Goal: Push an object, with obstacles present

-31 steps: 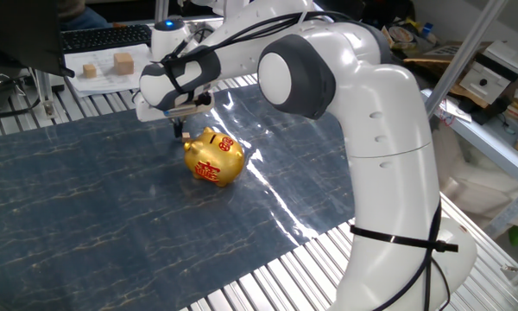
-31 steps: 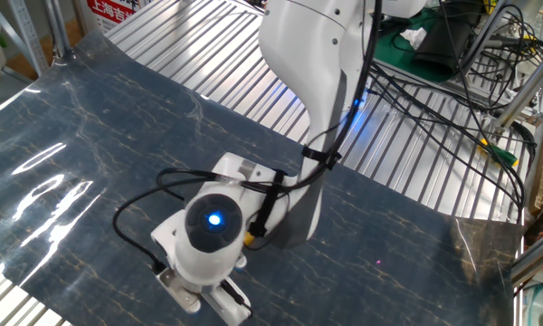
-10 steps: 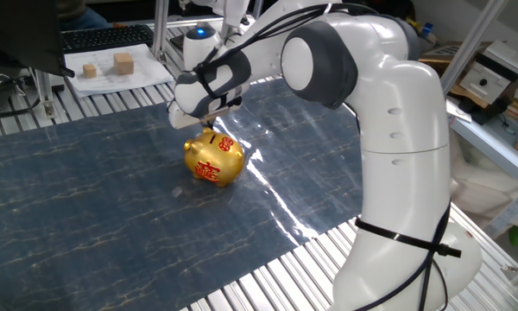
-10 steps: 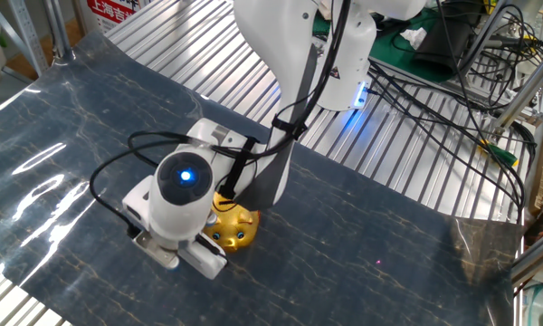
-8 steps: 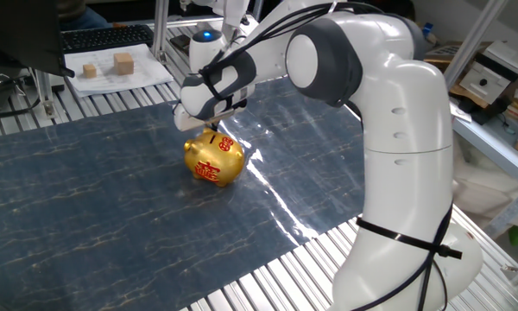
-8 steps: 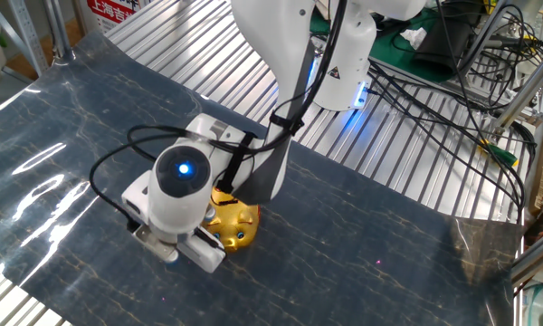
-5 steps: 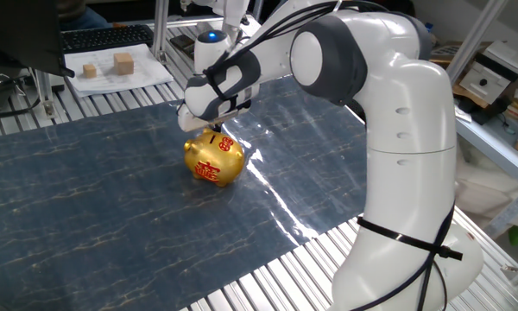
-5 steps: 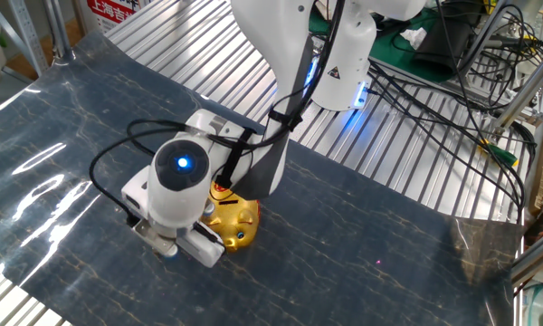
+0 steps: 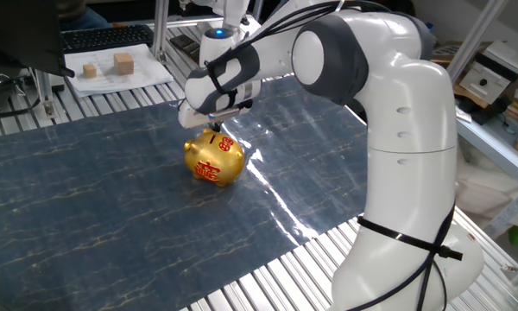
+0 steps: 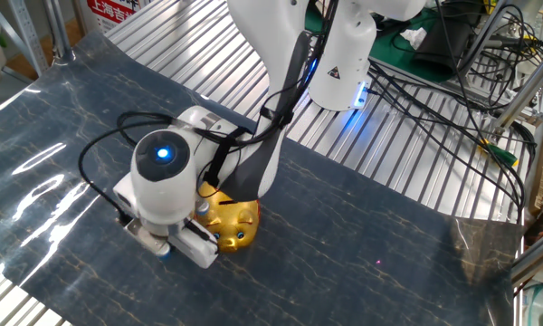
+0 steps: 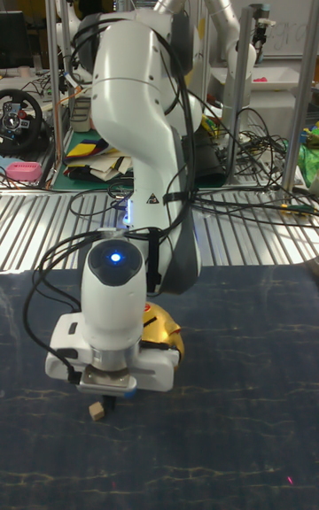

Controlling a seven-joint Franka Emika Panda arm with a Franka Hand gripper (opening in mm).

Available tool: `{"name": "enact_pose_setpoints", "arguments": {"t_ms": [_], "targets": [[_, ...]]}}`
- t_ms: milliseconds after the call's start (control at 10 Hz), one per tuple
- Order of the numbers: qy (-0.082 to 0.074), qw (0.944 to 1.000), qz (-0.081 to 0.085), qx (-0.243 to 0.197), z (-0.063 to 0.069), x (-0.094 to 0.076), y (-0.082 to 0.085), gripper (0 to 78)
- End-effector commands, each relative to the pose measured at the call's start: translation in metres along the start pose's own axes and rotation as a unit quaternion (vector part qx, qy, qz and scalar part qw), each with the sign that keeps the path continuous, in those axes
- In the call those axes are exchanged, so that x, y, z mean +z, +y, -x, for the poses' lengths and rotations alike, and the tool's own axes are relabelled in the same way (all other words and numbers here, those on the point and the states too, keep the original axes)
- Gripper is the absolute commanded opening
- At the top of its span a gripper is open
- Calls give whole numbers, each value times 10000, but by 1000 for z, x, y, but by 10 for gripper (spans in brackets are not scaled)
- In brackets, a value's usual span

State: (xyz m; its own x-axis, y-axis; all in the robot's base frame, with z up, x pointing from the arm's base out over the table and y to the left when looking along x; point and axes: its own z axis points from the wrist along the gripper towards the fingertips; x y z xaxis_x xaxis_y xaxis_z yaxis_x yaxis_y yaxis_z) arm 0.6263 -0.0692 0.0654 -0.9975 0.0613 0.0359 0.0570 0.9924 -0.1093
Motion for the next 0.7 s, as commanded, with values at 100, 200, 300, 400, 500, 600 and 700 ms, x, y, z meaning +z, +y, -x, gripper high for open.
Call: {"name": "enact_pose_setpoints", "arguments": {"t_ms": [100, 200, 300, 400, 500, 600, 700], "targets": [[-6, 9999, 41, 100, 29, -12, 9, 0], [-5, 9999, 47, 143, 34, -14, 12, 0], [-32, 9999, 31, 136, 38, -14, 13, 0], [-57, 10000, -55, 51, 42, -14, 12, 0], [-64, 9999, -82, 20, 44, -13, 12, 0], [-74, 9998, -185, -80, 47, -13, 11, 0], [-74, 9998, -185, -80, 47, -13, 11, 0]]}}
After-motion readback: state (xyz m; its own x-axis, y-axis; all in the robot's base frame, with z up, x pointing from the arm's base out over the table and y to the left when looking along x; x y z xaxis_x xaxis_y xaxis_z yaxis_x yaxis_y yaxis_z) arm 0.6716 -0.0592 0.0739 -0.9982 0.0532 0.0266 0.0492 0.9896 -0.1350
